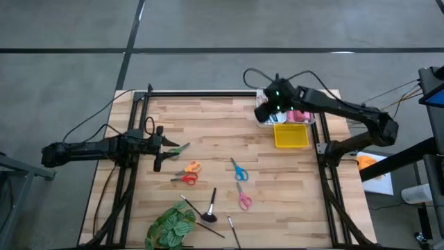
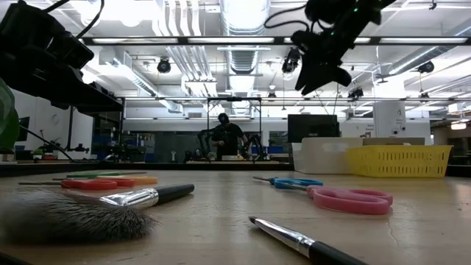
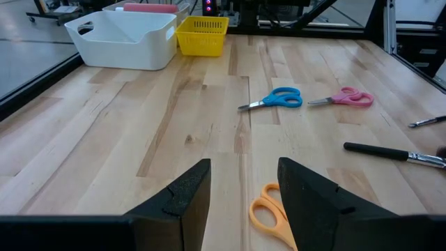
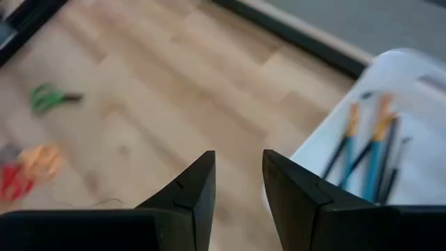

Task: Pick & Place Paint Supplies
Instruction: Put the black paint brush into the white bin

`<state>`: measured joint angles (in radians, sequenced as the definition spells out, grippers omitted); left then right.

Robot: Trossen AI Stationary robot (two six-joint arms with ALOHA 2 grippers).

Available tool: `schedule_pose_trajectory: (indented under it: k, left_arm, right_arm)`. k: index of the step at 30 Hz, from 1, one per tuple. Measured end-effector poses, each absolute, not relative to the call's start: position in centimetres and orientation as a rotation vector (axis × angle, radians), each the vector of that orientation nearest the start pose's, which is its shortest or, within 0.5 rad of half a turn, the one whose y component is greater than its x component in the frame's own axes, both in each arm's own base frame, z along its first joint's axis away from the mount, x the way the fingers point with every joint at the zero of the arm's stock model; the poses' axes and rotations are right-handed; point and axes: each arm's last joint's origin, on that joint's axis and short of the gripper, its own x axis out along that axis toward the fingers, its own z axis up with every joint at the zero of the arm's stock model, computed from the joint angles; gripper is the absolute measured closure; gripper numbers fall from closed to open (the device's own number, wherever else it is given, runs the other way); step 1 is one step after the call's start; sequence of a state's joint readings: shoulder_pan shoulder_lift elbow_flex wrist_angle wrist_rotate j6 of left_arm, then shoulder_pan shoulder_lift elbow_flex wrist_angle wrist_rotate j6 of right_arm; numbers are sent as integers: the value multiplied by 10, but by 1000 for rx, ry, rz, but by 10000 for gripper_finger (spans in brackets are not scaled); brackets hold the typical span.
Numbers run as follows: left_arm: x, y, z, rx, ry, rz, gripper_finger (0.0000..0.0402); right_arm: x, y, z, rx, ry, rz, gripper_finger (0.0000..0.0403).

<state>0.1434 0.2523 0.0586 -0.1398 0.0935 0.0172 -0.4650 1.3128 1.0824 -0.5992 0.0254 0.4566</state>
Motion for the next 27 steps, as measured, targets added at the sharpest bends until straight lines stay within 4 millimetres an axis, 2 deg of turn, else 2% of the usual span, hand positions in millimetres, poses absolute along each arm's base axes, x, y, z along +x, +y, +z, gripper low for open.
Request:
schedule_pose_trajectory:
  k: [8,13,18,27]
  left_arm:
    - [107,13,150,-23,331,46,232]
    - [107,13,150,-22,332,46,232]
    - [107,13,150,-22,331,47,232]
    - [107,13,150,-22,332,47,232]
  right_arm:
    - [245,-62,277,720,732,-538,285]
    - [256,-29,270,772,742,-568,285]
    - [277,11,264,850,745,-595,285]
    - [335,103,245,923,829,-629,285]
